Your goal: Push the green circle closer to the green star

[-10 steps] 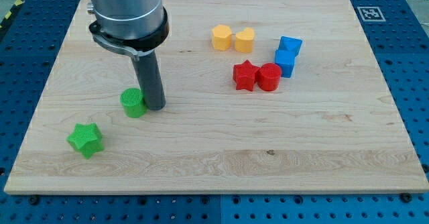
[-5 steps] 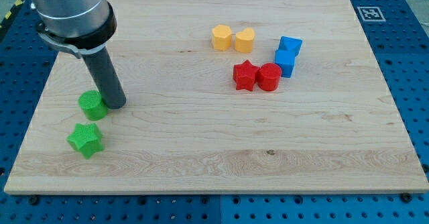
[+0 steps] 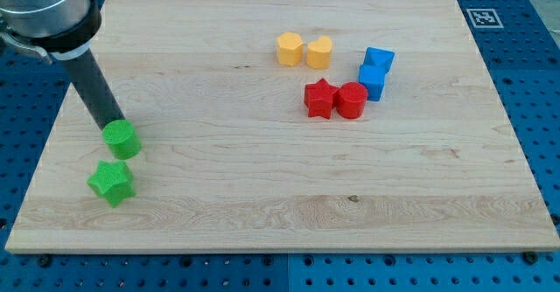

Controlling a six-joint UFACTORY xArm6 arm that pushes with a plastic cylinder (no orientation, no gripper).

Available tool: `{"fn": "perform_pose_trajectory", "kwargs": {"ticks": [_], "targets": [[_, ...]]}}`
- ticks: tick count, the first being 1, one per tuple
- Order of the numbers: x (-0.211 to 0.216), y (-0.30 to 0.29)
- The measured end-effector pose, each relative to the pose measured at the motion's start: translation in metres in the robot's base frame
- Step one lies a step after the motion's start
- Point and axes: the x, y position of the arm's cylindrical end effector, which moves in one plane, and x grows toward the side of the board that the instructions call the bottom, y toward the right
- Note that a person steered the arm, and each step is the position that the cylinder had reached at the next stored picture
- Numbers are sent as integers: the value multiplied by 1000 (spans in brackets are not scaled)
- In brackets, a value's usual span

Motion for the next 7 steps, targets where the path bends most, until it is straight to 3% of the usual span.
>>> {"fn": "perform_pose_trajectory", "kwargs": {"ticks": [2,5,6,7], "targets": [[-12,-2],[15,-3],[12,-3],[-21,5]]}}
